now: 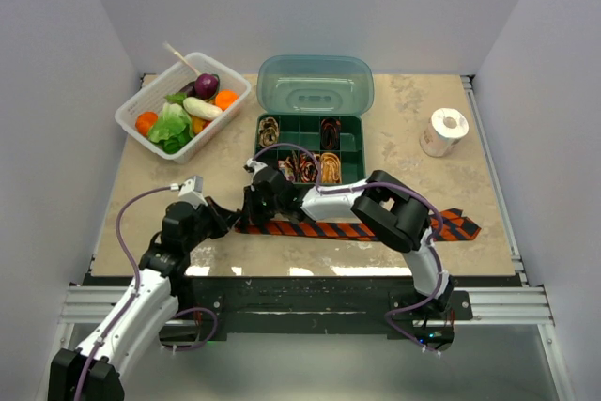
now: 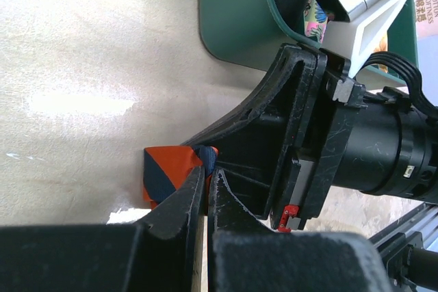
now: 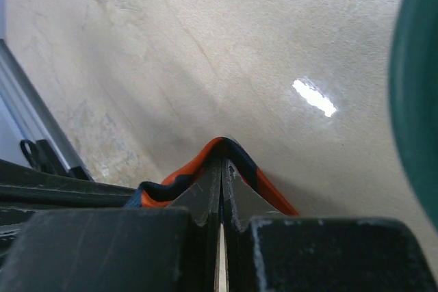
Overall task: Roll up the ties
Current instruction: Roll the tie at the center of the board.
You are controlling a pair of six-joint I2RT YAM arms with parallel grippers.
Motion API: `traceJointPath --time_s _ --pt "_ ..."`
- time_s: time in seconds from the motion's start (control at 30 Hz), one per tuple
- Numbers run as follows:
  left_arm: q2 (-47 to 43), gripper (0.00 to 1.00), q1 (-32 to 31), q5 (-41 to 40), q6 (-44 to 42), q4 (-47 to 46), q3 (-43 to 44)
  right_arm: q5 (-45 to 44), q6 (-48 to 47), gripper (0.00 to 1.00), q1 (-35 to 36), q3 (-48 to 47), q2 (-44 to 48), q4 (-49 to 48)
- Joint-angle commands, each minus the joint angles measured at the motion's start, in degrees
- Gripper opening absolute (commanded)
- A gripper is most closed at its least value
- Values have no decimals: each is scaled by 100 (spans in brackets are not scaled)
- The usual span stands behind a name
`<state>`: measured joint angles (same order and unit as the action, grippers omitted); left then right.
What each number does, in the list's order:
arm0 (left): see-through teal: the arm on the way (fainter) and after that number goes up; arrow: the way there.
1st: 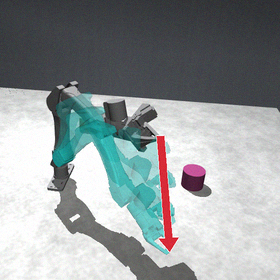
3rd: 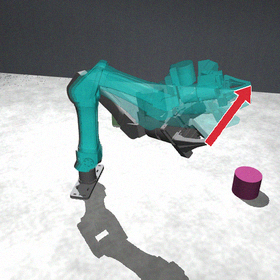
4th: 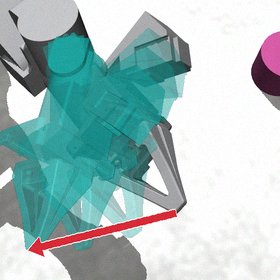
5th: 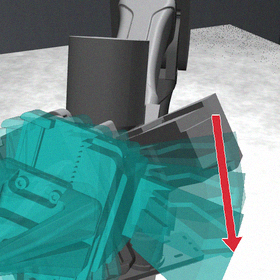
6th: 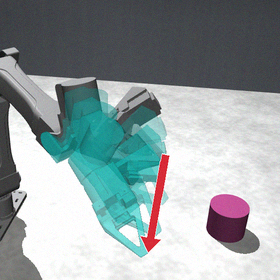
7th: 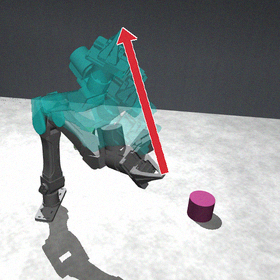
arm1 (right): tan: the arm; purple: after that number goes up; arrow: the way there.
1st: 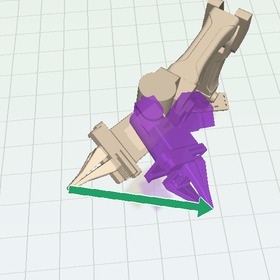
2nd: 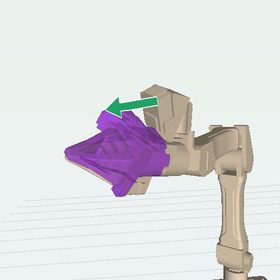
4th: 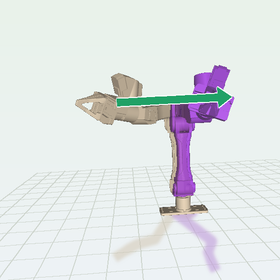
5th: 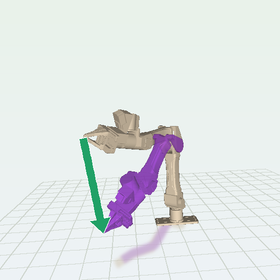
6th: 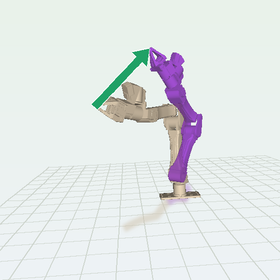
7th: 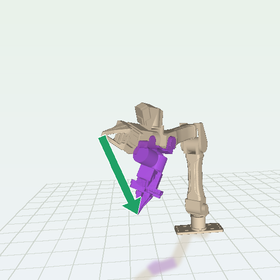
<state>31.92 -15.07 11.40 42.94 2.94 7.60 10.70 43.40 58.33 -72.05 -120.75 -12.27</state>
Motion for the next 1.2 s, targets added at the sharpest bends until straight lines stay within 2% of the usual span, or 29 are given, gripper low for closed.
traceJointPath --time_s 0.0,0.13,0.4,0.73,1.17 --pt "-204 0 -49 -313 74 119 198 -410 -472 0 -14 -441 350 1138" --pt "-309 0 -49 -507 -48 452 400 -560 -639 1 -5 -643 482 1525" --pt "-81 0 -136 -445 -58 225 357 -806 -850 1 -23 -635 841 1912" --pt "296 0 -356 -446 -5 -206 278 -1061 -1061 1 -23 -204 1273 2097" --pt "1088 2 -567 -393 153 -1076 23 -1044 -1132 1 -23 -116 1098 2106"
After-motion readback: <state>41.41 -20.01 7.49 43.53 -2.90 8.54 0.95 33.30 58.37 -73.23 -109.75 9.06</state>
